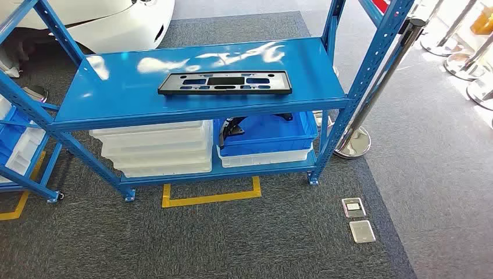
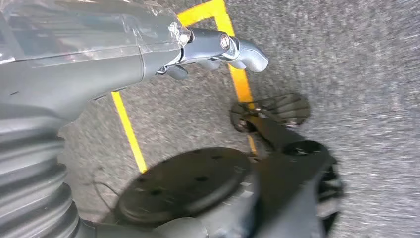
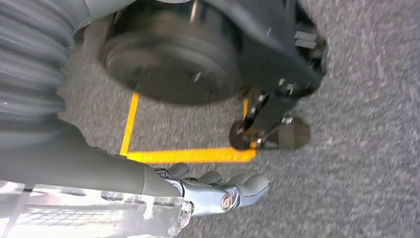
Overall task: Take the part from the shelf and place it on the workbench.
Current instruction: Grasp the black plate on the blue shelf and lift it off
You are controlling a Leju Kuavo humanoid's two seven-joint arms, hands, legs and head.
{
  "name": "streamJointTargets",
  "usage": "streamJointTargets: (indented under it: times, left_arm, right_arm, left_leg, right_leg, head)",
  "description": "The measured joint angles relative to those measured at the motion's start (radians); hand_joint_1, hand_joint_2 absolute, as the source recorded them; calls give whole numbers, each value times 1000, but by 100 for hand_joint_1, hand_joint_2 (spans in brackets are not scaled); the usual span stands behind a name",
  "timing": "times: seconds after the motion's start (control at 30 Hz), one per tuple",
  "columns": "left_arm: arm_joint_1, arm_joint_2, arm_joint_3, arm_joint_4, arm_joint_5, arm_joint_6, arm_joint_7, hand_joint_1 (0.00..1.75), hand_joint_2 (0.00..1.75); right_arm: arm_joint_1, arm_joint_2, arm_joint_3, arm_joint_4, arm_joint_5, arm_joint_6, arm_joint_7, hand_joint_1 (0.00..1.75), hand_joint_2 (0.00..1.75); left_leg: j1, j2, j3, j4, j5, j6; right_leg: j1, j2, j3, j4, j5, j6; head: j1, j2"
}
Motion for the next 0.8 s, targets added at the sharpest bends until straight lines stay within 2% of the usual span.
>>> streamJointTargets:
  times: [0.5, 0.63, 0.8]
  left_arm:
    - [-72, -37, -177, 19, 259, 138, -22, 0, 175]
    - [-95, -50, -234, 25, 330, 173, -31, 0, 0]
    - [-125, -65, -314, 33, 412, 215, -47, 0, 0]
  right_arm:
    - [-67, 54, 210, 0, -269, -137, 17, 0, 175]
    - [-82, 57, 269, 3, -348, -178, 20, 0, 0]
    - [-101, 59, 340, 12, -448, -221, 21, 0, 0]
  left_leg:
    - [0, 0, 0, 1, 0, 0]
    - [0, 0, 0, 2, 0, 0]
    - [1, 0, 0, 2, 0, 0]
  right_leg:
    - [0, 1, 0, 0, 0, 0]
    - [0, 2, 0, 0, 0, 0]
    - [1, 4, 0, 0, 0, 0]
  head:
    - [1, 0]
    - [2, 0]
    - [2, 0]
